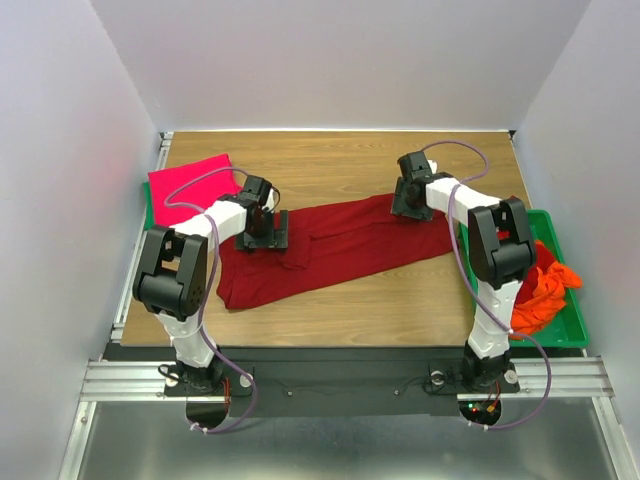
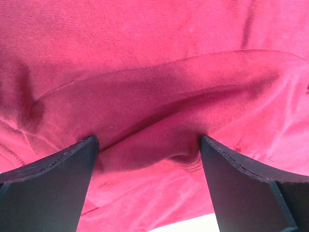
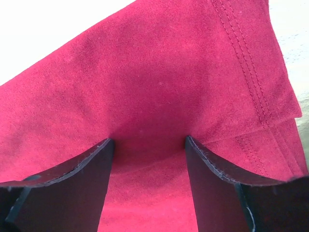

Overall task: Fold and stack the t-shirts
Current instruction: Fold the tshirt

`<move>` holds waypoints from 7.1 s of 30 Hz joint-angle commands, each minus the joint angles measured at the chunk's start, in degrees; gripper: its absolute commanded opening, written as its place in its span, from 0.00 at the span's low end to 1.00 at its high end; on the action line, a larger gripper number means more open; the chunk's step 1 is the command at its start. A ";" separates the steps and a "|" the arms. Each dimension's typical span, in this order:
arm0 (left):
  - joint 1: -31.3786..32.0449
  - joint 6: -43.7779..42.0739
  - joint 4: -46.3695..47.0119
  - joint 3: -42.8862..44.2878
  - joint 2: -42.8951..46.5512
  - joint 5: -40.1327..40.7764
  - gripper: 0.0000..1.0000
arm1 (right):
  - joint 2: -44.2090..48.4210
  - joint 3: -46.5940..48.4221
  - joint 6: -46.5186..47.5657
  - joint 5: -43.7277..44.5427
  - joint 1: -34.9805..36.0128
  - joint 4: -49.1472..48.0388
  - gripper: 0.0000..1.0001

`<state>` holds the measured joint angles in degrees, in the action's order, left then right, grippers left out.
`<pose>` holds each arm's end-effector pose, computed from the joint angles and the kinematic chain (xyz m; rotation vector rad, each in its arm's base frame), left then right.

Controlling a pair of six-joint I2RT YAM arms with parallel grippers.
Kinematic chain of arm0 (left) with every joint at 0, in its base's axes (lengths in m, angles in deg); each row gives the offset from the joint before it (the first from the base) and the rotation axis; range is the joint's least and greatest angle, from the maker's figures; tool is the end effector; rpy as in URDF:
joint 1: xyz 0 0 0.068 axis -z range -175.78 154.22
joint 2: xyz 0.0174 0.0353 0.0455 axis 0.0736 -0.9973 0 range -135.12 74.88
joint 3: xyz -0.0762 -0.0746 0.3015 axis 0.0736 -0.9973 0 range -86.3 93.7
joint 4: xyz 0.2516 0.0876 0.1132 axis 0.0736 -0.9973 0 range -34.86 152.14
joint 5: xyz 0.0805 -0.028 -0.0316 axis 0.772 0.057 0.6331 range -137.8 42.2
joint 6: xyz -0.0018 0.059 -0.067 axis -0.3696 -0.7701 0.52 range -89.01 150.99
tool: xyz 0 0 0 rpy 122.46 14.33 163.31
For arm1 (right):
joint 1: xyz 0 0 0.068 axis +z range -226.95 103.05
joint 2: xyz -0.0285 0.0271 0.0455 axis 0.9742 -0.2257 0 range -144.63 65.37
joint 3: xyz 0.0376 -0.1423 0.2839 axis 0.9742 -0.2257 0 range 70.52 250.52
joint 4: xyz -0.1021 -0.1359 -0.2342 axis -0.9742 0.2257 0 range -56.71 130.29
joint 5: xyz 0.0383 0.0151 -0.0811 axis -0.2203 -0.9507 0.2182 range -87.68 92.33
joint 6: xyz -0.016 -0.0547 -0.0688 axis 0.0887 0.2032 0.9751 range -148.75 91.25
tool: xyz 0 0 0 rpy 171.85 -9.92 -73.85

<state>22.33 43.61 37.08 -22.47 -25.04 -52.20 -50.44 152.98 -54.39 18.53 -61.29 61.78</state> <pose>0.3832 -0.1316 0.1736 0.1537 2.6580 -0.2801 0.4771 0.1108 0.1611 0.3166 2.5653 -0.1155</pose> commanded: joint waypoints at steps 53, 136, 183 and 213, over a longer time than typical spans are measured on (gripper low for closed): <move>11.25 -3.48 -8.26 65.64 -40.55 6.05 0.99 | 33.63 -26.13 -18.30 -16.91 13.43 21.08 0.65; 9.14 14.45 1.42 40.49 -24.44 -0.69 0.98 | 5.51 -1.77 7.98 -18.40 9.74 11.50 0.70; 5.36 13.13 5.28 63.89 -30.96 -9.39 0.98 | 12.62 2.18 2.71 -21.49 9.83 13.35 0.69; 10.98 14.89 7.74 39.17 -28.92 -8.79 0.98 | -4.34 6.84 5.61 -22.89 9.83 7.28 0.69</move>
<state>33.37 59.94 44.77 15.41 -52.69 -62.34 -52.58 158.61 -48.80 -4.77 -51.76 71.35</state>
